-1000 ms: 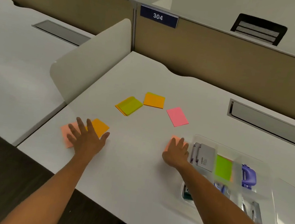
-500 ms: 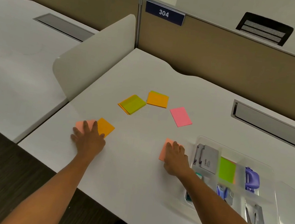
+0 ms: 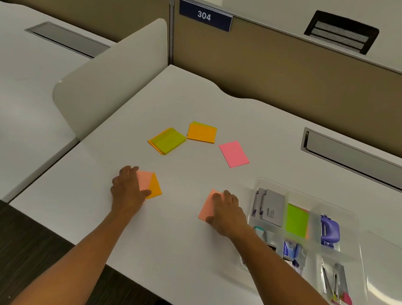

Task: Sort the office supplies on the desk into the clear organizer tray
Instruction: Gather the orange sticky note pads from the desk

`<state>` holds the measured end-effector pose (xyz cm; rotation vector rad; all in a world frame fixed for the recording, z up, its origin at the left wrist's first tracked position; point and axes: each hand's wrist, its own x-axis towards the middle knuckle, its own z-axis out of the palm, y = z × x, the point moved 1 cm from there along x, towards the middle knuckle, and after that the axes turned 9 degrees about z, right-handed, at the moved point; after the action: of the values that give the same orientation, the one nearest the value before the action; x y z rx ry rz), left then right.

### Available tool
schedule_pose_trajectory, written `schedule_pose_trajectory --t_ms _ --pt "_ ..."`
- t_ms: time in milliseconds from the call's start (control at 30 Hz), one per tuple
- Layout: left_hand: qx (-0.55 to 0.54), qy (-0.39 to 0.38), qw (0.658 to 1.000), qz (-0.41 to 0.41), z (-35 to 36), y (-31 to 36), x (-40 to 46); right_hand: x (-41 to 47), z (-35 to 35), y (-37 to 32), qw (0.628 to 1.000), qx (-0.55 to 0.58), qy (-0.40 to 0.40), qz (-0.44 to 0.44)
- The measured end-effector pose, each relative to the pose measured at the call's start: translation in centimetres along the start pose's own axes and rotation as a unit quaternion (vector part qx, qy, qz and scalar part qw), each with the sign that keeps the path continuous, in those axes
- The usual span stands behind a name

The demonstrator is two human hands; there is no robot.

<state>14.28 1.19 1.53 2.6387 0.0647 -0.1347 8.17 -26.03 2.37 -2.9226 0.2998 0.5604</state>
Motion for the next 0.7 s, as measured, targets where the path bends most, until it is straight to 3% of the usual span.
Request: schedule_pose_trajectory --t_ms 200,400,700 --pt "-0.046 -0.019 0.999 -0.018 -0.1 1.5 0.7 0.0 -0.4 -0.6 1.000 -0.009 -0.009 0.014" --pt "0.032 -0.058 0.997 -0.036 0.0 2.1 0.9 -0.1 -0.1 -0.7 0.999 -0.008 -0.033 0.040" --pt "0.107 -0.125 0.986 0.029 0.1 2.5 1.6 -0.7 0.0 -0.4 0.998 0.050 -0.028 0.039"
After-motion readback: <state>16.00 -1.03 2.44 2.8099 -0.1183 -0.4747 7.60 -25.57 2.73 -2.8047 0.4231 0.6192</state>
